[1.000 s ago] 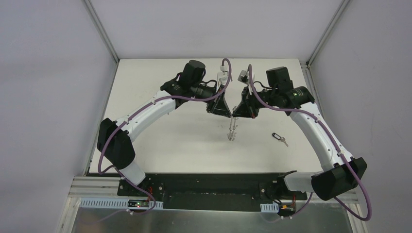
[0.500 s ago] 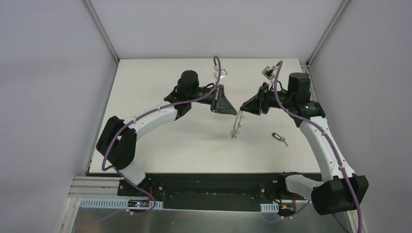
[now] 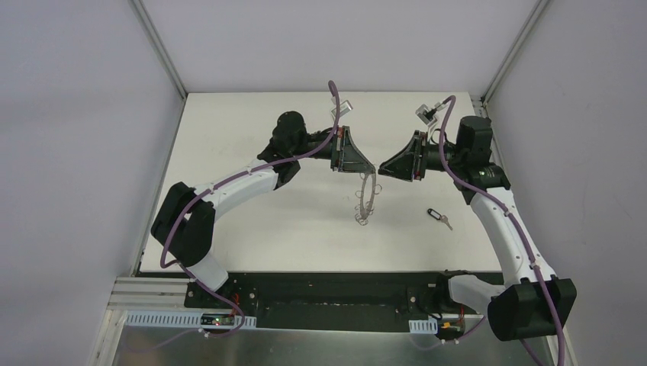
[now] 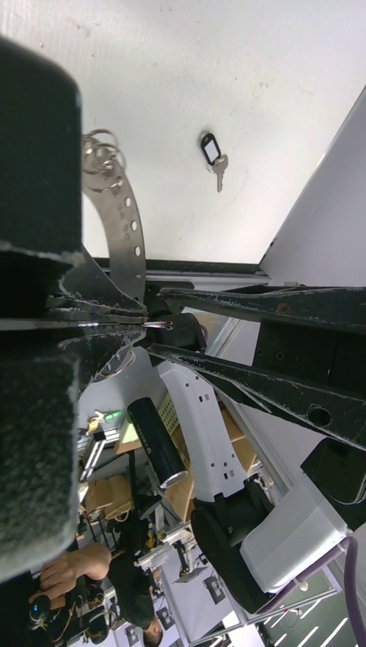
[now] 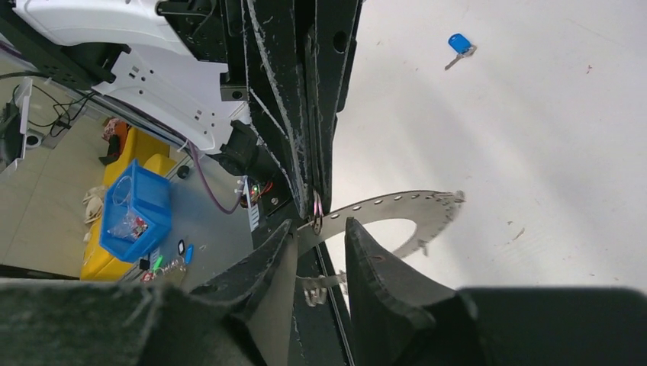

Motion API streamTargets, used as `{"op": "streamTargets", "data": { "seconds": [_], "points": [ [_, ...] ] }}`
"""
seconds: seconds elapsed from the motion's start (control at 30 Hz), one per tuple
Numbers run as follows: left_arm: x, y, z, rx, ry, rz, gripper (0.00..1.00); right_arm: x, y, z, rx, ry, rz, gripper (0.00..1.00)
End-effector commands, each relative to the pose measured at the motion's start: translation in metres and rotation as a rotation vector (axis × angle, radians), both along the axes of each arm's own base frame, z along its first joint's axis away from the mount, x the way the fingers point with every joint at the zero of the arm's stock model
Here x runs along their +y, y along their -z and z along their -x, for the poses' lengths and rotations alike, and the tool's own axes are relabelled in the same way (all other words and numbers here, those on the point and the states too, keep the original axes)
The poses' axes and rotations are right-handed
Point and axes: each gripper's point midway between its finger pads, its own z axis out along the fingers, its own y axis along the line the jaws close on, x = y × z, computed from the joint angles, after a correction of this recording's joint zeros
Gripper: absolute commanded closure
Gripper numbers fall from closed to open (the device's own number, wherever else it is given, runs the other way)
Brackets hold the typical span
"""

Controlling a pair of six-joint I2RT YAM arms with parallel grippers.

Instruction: Put the keys on the keyring

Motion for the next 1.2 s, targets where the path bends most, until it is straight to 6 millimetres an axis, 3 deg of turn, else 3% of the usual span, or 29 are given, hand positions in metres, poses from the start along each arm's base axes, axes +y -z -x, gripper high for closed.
{"op": "streamTargets", "data": {
  "seconds": [0.0, 0.47, 0.63, 0.87, 1.17],
  "points": [
    [0.004, -0.021, 0.001, -0.07, -0.014, 0.063, 1.0, 0.002, -0.017, 0.01, -0.039, -0.062, -0.058, 0.69],
    [0.0, -0.022, -0.003, -0.074, -0.017, 0.063, 1.0, 0.006, -0.017, 0.007, -0.007, -0.089, -0.103, 0.88],
    [-0.002, -0.019, -0.002, -0.078, -0.01, 0.06, 1.0, 0.006, -0.018, 0.002, -0.019, -0.071, -0.1, 1.0],
    [0.003, -0.015, 0.005, -0.167, 0.025, 0.028, 0.99, 0.001, -0.011, -0.005, -0.115, -0.043, 0.013, 1.0],
    [0.018, 0.004, 0.011, -0.333, 0.059, -0.152, 0.68, 0.004, 0.003, 0.007, -0.193, -0.089, 0.227, 1.0]
  ]
}}
